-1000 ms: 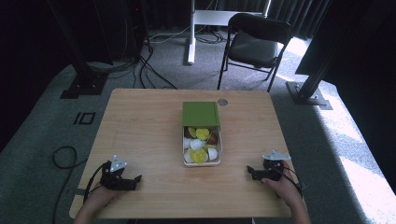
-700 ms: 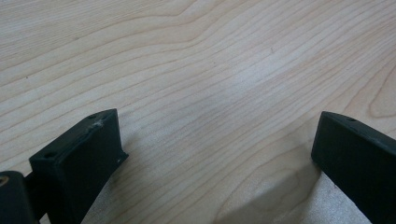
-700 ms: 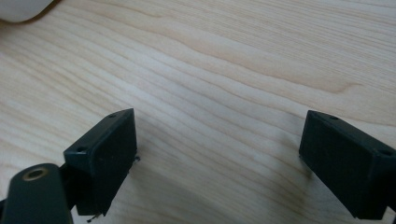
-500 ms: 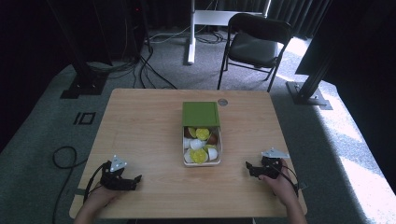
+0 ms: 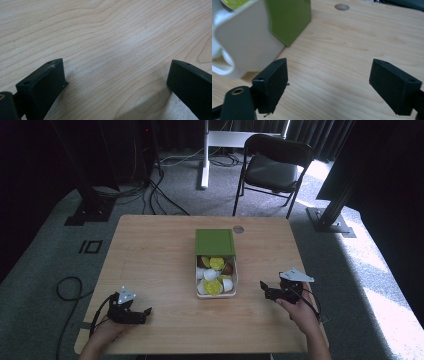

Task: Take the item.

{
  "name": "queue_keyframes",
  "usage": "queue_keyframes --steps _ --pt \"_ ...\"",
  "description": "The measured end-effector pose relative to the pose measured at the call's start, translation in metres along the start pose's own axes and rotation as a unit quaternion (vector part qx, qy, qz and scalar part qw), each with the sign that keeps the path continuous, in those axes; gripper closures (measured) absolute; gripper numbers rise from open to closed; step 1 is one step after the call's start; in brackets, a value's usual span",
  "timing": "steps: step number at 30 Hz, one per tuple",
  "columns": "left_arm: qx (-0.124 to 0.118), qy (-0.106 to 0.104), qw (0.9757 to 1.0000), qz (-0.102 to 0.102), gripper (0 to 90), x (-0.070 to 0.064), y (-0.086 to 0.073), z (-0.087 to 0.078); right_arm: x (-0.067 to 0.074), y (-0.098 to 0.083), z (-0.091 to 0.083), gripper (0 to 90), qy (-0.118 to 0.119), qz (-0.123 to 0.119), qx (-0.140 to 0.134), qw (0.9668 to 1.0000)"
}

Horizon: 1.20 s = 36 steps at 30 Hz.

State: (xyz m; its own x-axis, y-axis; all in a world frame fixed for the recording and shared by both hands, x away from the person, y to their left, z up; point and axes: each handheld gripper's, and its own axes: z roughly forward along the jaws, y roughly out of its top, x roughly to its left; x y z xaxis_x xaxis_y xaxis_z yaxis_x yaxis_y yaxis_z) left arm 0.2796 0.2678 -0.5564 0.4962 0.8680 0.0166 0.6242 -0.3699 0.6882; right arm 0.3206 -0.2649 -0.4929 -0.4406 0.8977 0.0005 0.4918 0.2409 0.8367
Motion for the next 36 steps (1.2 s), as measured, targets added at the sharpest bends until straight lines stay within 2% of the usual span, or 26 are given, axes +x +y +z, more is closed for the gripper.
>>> queue_keyframes --steps 8,17,26,27,28,36 --pt "0.000 0.000 1.0000 0.000 2.8 0.000 0.000 0.000 0.016 0.020 -0.005 15.5 0.024 -0.003 -0.028 0.9993" --pt "0.000 0.000 1.0000 0.000 2.8 0.000 0.000 0.000 0.039 0.042 -0.007 18.2 0.049 -0.025 -0.055 0.9969" --pt "-0.001 0.000 1.0000 0.000 2.8 0.000 0.000 0.000 0.070 0.058 0.000 18.4 0.082 -0.052 -0.065 0.9931" --pt "-0.001 0.000 1.0000 0.000 2.8 0.000 0.000 0.000 0.070 0.058 0.000 18.4 0.082 -0.052 -0.065 0.9931" --pt "-0.001 0.001 1.0000 0.000 2.8 0.000 0.000 0.000 0.078 0.061 0.003 18.4 0.089 -0.063 -0.067 0.9917" --pt "-0.001 0.000 1.0000 0.000 2.8 0.000 0.000 0.000 0.105 0.066 0.016 19.6 0.118 -0.084 -0.060 0.9877"
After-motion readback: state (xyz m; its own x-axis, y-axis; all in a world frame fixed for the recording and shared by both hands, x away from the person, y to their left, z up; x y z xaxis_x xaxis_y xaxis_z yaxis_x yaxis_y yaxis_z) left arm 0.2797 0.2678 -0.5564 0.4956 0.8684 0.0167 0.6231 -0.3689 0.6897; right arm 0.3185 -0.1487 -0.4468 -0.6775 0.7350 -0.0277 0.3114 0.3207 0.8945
